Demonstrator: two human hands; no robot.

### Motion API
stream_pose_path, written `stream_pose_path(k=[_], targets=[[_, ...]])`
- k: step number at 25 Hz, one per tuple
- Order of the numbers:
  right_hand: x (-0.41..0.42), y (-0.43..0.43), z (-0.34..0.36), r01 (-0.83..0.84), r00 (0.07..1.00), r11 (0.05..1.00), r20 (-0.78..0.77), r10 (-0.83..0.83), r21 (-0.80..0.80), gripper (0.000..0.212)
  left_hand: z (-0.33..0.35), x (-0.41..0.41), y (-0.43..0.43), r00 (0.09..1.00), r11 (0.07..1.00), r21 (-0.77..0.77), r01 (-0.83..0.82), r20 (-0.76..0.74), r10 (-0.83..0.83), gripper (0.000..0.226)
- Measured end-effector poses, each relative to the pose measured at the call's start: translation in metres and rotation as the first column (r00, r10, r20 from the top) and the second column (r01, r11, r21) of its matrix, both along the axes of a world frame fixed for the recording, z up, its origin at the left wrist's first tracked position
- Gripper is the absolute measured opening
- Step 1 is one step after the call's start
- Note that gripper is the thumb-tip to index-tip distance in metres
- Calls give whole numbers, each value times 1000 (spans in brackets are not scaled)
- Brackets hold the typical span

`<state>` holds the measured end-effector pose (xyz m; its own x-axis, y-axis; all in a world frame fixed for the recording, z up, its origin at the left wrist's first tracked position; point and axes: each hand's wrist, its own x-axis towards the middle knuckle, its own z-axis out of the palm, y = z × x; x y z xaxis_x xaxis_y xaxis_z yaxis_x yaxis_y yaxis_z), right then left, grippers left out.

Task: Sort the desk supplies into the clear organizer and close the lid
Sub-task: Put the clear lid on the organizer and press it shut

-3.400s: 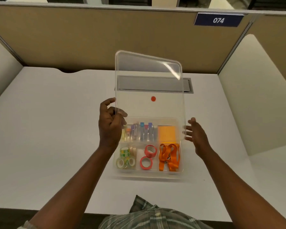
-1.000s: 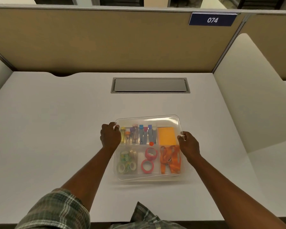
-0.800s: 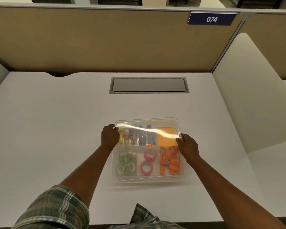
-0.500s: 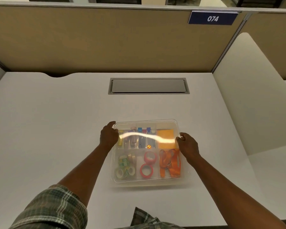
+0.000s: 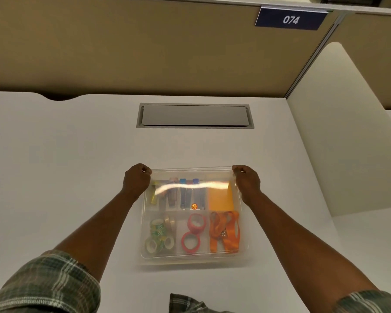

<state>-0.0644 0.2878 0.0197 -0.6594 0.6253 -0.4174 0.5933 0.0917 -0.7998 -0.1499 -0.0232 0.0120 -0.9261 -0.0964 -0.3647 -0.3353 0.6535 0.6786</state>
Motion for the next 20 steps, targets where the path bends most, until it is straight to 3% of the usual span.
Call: stream_pose_path(k=[8, 17, 20], targets=[[-11, 16, -4, 53, 991, 988, 127, -34, -145, 24, 2, -10, 0, 992, 982, 176, -74, 115, 54, 9], [0, 21, -9, -52, 993, 994, 101, 62, -91, 26, 5, -7, 7, 990, 981, 170, -88, 120, 68, 10], [-3, 22, -9, -34, 993, 989, 111, 51, -143, 24, 6, -6, 11, 989, 982, 169, -87, 137, 64, 23]])
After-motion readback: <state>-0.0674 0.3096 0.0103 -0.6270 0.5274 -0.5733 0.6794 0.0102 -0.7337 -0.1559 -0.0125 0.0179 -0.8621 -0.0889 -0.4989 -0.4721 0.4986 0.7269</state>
